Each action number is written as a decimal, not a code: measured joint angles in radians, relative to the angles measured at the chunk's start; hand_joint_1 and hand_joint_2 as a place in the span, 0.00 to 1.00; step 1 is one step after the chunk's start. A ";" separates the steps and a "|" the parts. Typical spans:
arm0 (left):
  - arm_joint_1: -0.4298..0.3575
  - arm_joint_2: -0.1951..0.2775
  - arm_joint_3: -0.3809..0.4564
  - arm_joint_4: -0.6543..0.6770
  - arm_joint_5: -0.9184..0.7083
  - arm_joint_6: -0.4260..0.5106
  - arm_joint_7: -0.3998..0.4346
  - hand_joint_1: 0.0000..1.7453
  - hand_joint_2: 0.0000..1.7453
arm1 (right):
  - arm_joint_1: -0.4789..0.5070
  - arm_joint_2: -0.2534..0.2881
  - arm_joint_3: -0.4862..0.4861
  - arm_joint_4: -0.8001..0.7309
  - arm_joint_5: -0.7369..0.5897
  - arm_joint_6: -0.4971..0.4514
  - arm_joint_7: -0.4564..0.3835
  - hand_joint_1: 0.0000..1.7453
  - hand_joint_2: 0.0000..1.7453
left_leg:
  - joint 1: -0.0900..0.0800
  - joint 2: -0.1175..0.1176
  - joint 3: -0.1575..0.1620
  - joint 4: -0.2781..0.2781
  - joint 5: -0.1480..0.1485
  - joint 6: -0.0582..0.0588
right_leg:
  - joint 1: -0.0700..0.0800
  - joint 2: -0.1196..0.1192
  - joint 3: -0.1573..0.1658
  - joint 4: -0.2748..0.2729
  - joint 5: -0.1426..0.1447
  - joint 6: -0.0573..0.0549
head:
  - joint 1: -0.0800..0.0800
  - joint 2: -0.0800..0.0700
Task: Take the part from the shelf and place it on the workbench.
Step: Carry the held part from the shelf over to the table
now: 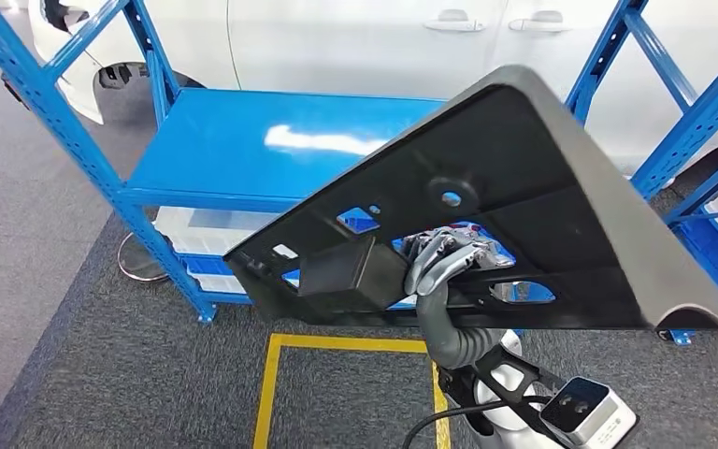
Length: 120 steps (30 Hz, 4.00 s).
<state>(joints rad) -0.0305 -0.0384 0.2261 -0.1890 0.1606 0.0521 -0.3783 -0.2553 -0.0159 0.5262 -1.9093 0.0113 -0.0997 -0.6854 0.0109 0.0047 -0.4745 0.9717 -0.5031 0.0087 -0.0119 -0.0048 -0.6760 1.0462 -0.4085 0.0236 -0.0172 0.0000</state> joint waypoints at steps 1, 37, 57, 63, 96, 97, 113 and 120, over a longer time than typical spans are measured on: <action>0.000 0.000 0.001 0.000 -0.001 -0.001 -0.002 0.00 1.00 | 0.000 0.000 0.000 -0.001 0.012 0.004 0.000 1.00 1.00 | 0.001 0.003 -0.014 -0.001 0.013 0.006 | -0.002 0.002 -0.016 0.049 -0.052 0.003 | 0.002 0.000; 0.015 0.002 0.026 0.001 -0.028 0.144 -0.039 0.00 1.00 | 0.002 -0.031 0.036 -0.026 0.013 -0.033 0.000 1.00 1.00 | 0.002 0.046 -0.069 0.009 0.051 0.001 | -0.001 0.005 0.007 0.189 -0.134 0.004 | 0.013 0.000; 0.008 0.066 0.052 0.001 -0.033 0.082 -0.050 0.00 1.00 | 0.018 -0.107 0.038 -0.104 0.027 -0.170 0.000 1.00 1.00 | 0.004 -0.082 -0.066 0.029 0.034 -0.030 | 0.002 0.103 0.092 -0.038 -0.029 -0.037 | 0.011 0.000; 0.009 0.058 0.054 0.001 -0.051 0.058 -0.004 0.00 1.00 | 0.052 -0.152 -0.147 -0.170 -0.082 0.038 0.000 1.00 1.00 | 0.009 -0.015 -0.064 0.006 0.048 0.000 | 0.001 0.043 0.013 0.100 -0.103 -0.003 | 0.020 0.000; 0.010 0.068 0.069 0.000 -0.098 0.080 0.094 0.00 1.00 | 0.201 -0.048 -0.358 -0.244 -0.103 0.292 0.000 1.00 1.00 | 0.002 0.020 -0.047 0.002 0.035 0.004 | -0.004 0.014 -0.059 0.244 -0.153 0.004 | 0.020 0.000; 0.010 0.073 0.069 0.000 -0.101 0.081 0.095 0.00 1.00 | 0.205 -0.040 -0.356 -0.244 -0.103 0.296 0.000 1.00 1.00 | 0.002 0.032 -0.047 0.003 0.034 0.003 | -0.005 0.012 -0.064 0.259 -0.150 0.006 | 0.020 0.000; 0.003 0.090 0.100 -0.001 -0.097 0.052 0.070 0.00 1.00 | 0.094 0.031 -0.244 -0.187 -0.120 0.347 0.000 1.00 1.00 | 0.001 0.000 -0.177 0.306 -0.103 -0.054 | 0.006 0.046 0.087 -0.045 -0.025 -0.059 | 0.013 0.000; -0.003 0.083 0.119 -0.001 -0.101 0.068 0.111 0.00 1.00 | 0.028 0.032 -0.203 -0.150 -0.141 0.315 0.000 1.00 1.00 | 0.003 -0.060 -0.064 0.027 0.027 -0.026 | 0.006 0.120 0.071 -0.034 -0.017 -0.029 | 0.014 0.000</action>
<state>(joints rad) -0.0335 0.0441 0.3455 -0.1896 0.0601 0.1198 -0.2676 -0.2274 0.0156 0.3236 -2.0596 -0.1301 0.2156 -0.6850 0.0141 -0.0555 -0.5387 0.9985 -0.4757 -0.0170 -0.0063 0.1147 -0.6047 1.0121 -0.4257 -0.0049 -0.0035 0.0000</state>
